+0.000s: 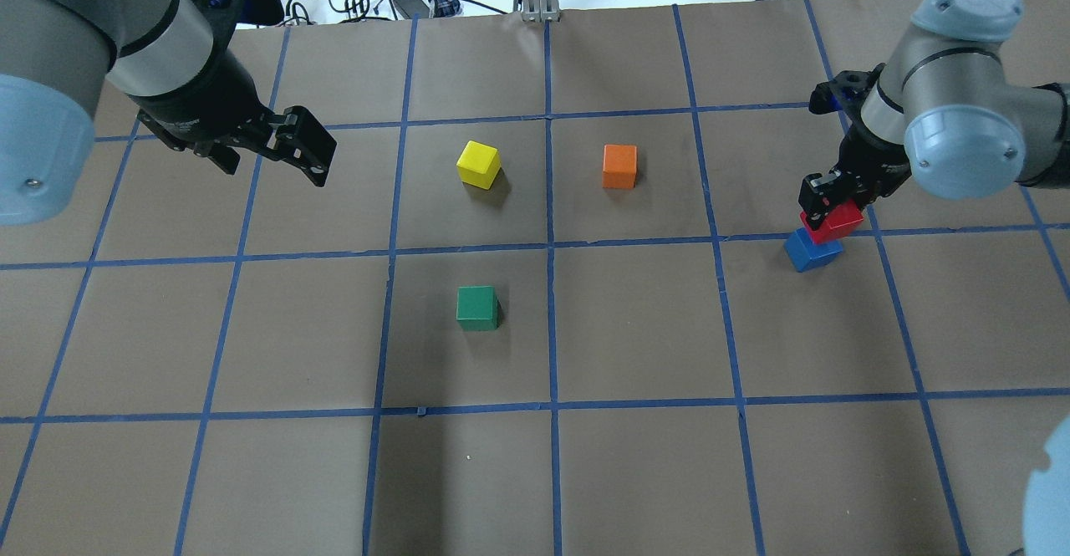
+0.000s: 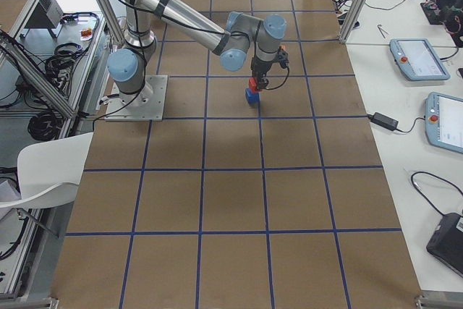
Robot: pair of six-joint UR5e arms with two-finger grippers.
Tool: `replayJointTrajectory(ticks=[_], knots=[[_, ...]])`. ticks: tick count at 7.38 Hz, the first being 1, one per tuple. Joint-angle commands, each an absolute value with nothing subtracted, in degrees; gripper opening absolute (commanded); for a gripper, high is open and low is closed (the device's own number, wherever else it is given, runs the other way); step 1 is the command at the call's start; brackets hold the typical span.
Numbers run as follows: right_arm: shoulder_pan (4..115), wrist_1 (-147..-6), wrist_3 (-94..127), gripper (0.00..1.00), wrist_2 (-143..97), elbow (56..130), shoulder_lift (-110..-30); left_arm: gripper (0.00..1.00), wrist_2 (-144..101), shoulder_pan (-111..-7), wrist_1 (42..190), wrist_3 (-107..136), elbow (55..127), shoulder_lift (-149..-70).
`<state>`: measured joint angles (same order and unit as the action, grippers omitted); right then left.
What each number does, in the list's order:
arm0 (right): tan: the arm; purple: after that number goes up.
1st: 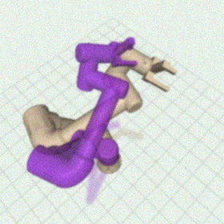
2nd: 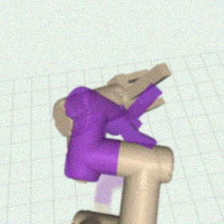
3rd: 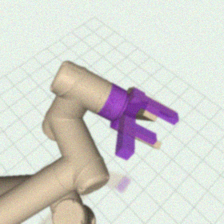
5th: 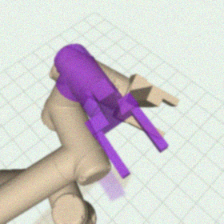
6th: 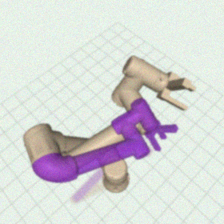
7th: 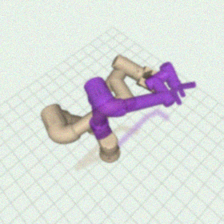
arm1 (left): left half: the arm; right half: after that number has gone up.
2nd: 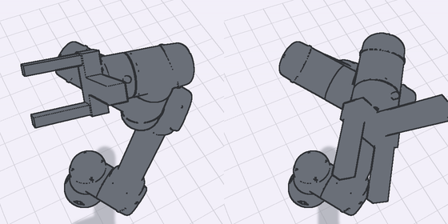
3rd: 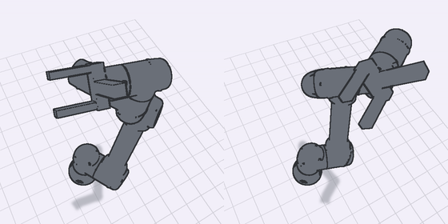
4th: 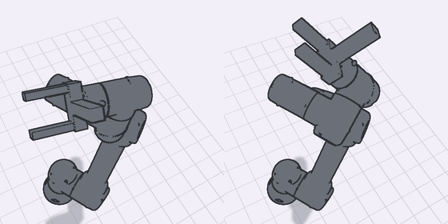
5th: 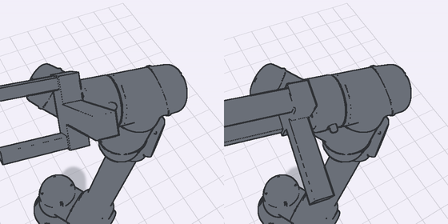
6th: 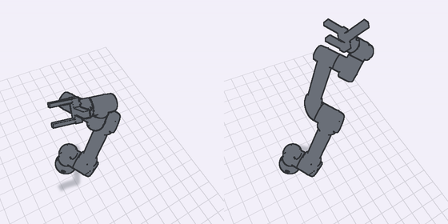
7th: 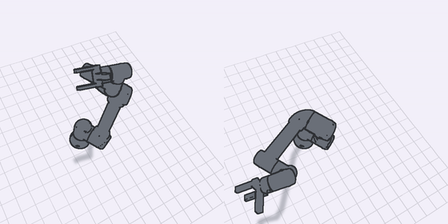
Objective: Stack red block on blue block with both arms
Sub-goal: 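Lower the red cube onto the blue cube with the right gripper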
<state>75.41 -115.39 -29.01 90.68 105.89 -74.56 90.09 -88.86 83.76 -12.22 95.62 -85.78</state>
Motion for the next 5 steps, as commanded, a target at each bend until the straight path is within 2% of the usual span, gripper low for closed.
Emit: replayJointTrajectory(ticks=[1,2,4,5], knots=[[75.5,-116.19,-28.92,0.0,90.62,106.35,-74.36,1.0,90.09,-88.86,83.76,-12.22,95.62,-85.87],[75.5,-116.1,-28.92,0.0,90.62,106.43,-74.36,1.0,90.09,-88.86,83.76,-12.3,95.62,-85.78],[75.5,-116.28,-28.83,0.25,90.61,107.05,-74.36,1.0,90.0,-88.86,83.76,-12.22,95.62,-85.78],[75.5,-116.37,-28.74,0.42,90.53,107.05,-74.36,1.0,90.0,-88.86,83.76,-12.22,95.62,-85.78]])
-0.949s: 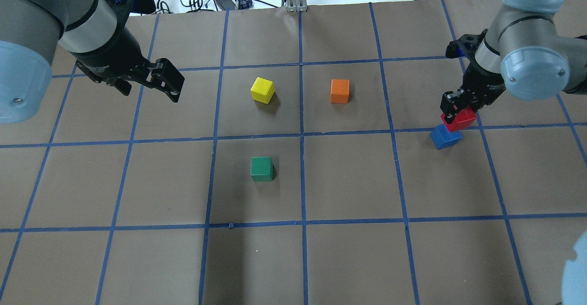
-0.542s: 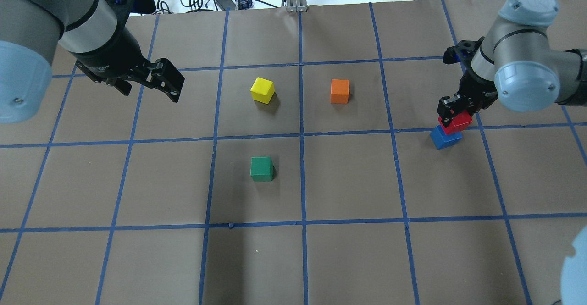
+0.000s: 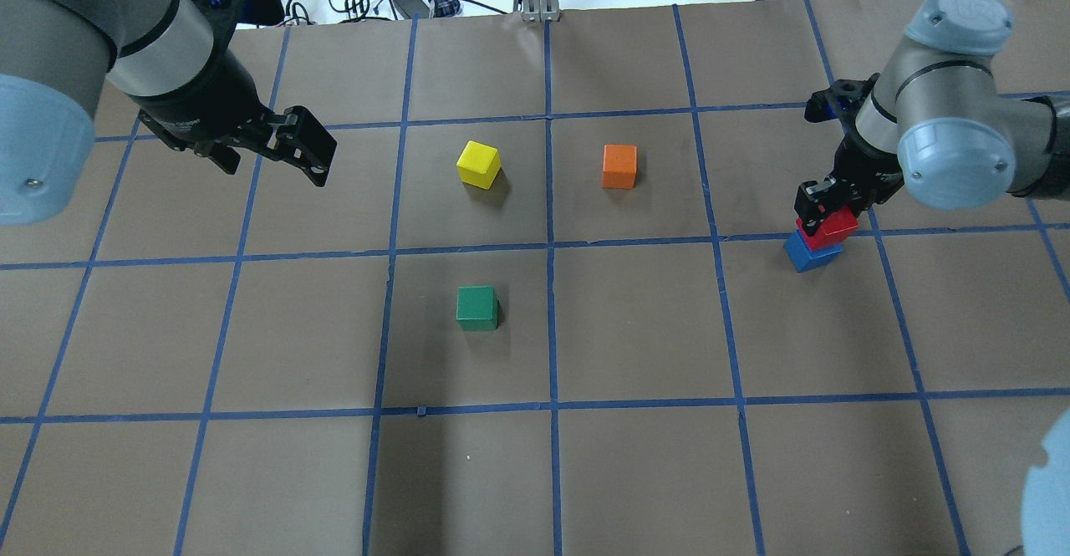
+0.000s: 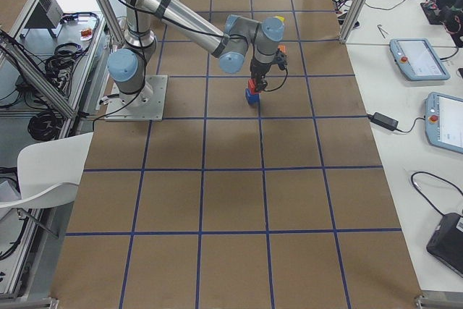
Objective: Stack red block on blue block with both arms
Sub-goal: 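Lower the red cube onto the blue cube with the right gripper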
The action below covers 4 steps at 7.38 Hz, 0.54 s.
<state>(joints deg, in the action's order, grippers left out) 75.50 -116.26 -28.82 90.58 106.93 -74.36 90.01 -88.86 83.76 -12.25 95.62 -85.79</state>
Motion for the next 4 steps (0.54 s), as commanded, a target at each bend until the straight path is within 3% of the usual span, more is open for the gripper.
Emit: replayJointTrajectory(ticks=[1,4], knots=[[75.5,-116.45,-28.74,0.73,90.53,107.05,-74.27,1.0,90.0,-88.86,83.67,-12.22,95.62,-85.78],[75.5,-116.54,-28.65,0.99,90.62,107.05,-74.27,1.0,90.0,-88.77,83.15,-12.22,95.62,-85.78]])
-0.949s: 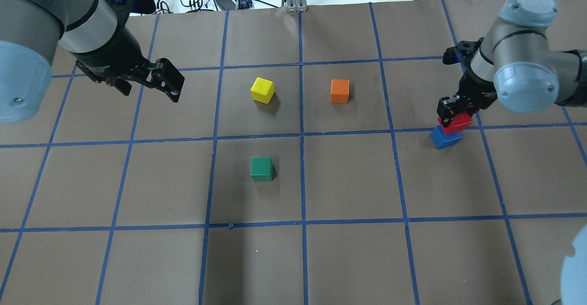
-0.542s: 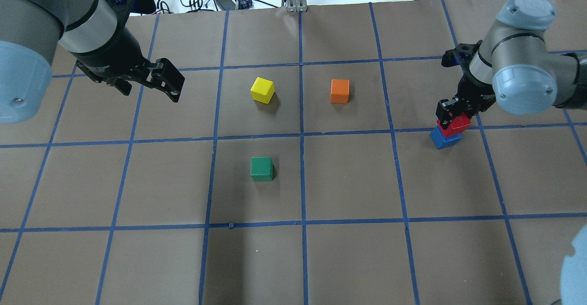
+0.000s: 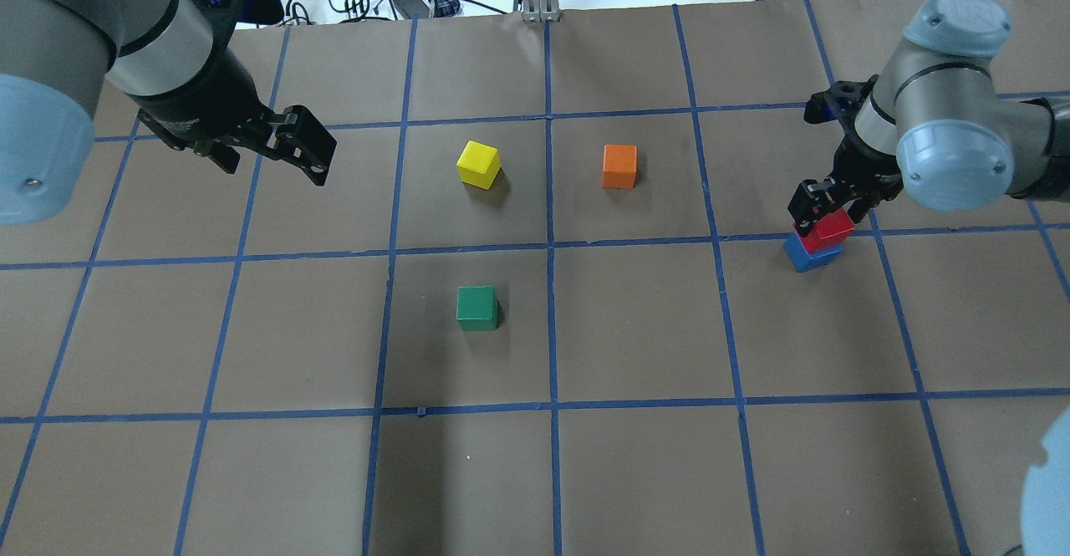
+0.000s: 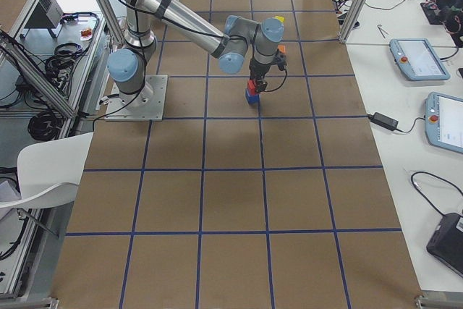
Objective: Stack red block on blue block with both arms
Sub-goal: 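Lower the red cube onto the blue cube with the right gripper, then open the right gripper and raise it away from the stack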
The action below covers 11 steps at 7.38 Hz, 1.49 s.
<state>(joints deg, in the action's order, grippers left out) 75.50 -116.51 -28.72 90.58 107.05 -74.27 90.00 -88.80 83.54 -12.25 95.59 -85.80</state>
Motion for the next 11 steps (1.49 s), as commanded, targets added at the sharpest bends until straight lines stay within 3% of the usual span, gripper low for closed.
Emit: replayJointTrajectory(ticks=[1,4,7,11], knots=[[75.5,-116.37,-28.74,1.0,91.05,106.79,-74.35,1.0,90.0,-88.77,83.06,-12.22,95.62,-85.96],[75.67,-108.69,-22.79,1.0,91.58,102.59,-79.34,1.0,90.0,-88.77,83.06,-12.3,95.62,-85.87],[76.98,-90.74,-15.41,1.0,91.58,91.87,-85.06,1.0,89.91,-88.68,83.06,-12.22,95.54,-85.87],[87.94,-88.85,-2.92,1.0,91.58,90.7,-87.63,1.0,89.91,-88.68,83.06,-12.3,95.54,-85.87]])
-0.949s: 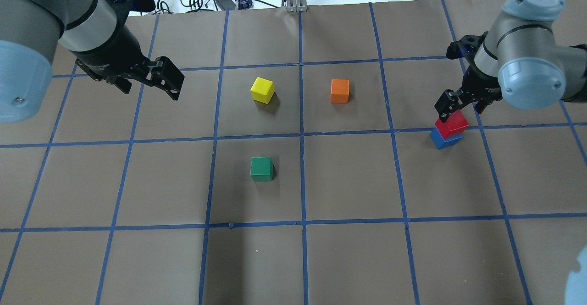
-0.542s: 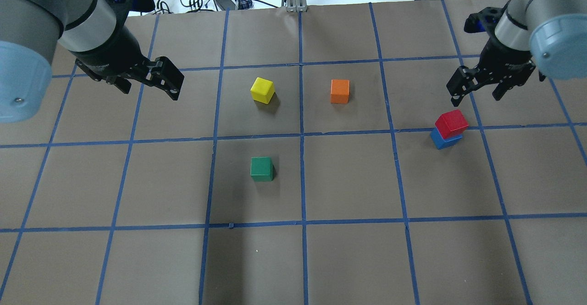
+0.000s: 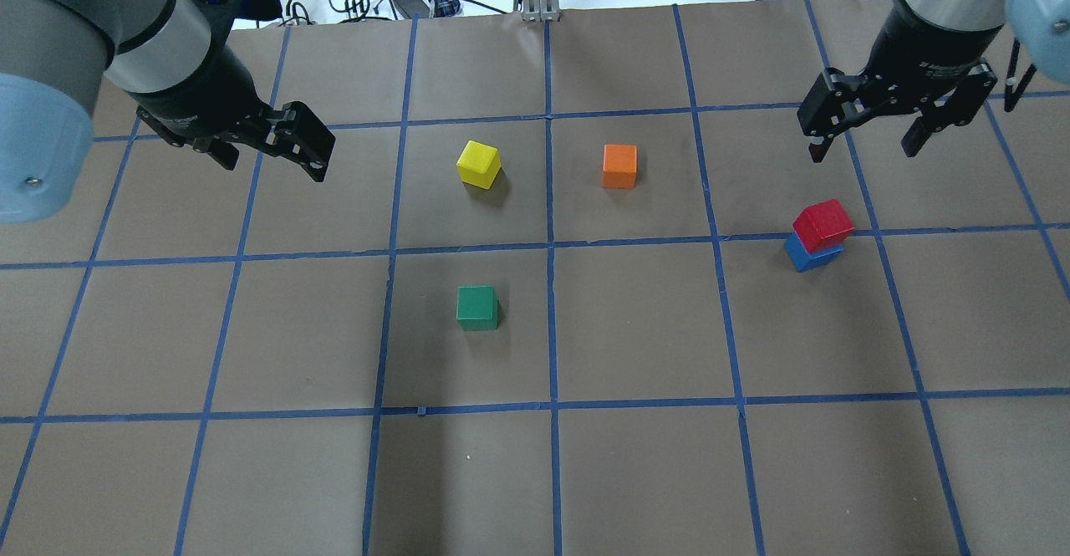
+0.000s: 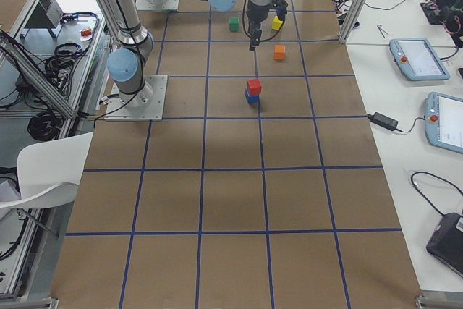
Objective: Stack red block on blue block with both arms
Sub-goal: 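Open the right gripper and raise it away from the stack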
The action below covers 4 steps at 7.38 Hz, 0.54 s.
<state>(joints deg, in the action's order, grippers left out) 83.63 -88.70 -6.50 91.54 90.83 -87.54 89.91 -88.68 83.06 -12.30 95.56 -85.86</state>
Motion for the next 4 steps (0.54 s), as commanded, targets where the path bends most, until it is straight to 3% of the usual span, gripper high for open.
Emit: replayJointTrajectory(ticks=[1,4], knots=[[90.76,-88.42,0.93,1.0,91.23,90.79,-87.89,1.0,89.91,-88.59,83.06,-12.3,95.54,-85.87],[94.49,-86.94,3.78,1.0,90.89,90.79,-89.11,1.0,89.91,-88.59,83.06,-12.3,95.45,-85.78]])
